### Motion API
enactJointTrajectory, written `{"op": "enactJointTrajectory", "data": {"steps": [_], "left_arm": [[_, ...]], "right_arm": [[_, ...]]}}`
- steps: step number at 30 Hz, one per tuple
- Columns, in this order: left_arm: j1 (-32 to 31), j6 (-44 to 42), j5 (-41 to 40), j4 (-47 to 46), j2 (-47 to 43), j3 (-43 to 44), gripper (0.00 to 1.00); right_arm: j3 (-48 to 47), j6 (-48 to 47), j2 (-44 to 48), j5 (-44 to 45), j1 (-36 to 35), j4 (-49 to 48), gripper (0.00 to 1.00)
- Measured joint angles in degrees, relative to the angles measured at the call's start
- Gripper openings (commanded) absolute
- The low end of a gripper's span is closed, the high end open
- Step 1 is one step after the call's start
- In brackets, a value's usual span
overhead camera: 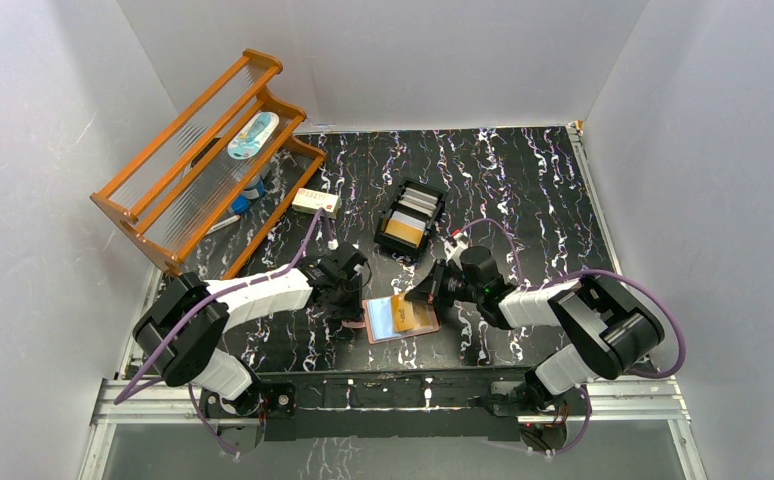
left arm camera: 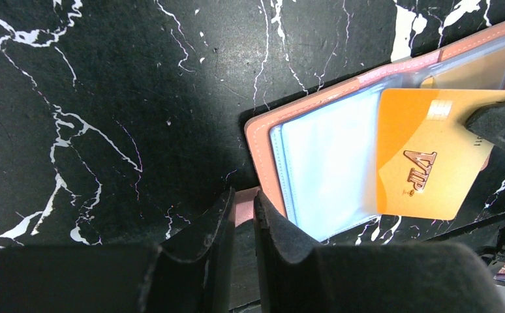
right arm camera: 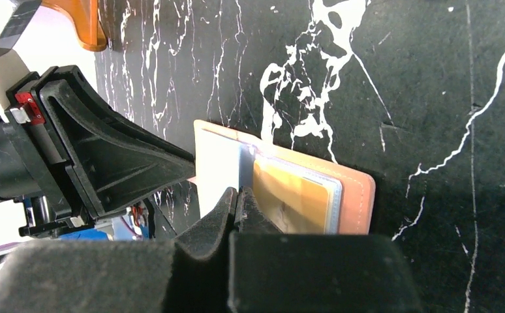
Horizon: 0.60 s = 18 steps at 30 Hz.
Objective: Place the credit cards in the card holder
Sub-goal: Insert the credit card into the card holder.
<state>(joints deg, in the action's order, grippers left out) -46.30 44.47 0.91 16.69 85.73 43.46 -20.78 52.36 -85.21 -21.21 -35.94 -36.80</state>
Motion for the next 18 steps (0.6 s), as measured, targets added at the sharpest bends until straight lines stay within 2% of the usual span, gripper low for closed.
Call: {"op": "enactJointTrajectory", "data": {"steps": [18], "left_arm": [[0.0, -0.28, 0.48, -0.39, 0.66, 0.52, 0.15]], "right_arm": [[4.66, 2.16, 4.79, 3.23, 0.09, 2.08, 0.0]]}}
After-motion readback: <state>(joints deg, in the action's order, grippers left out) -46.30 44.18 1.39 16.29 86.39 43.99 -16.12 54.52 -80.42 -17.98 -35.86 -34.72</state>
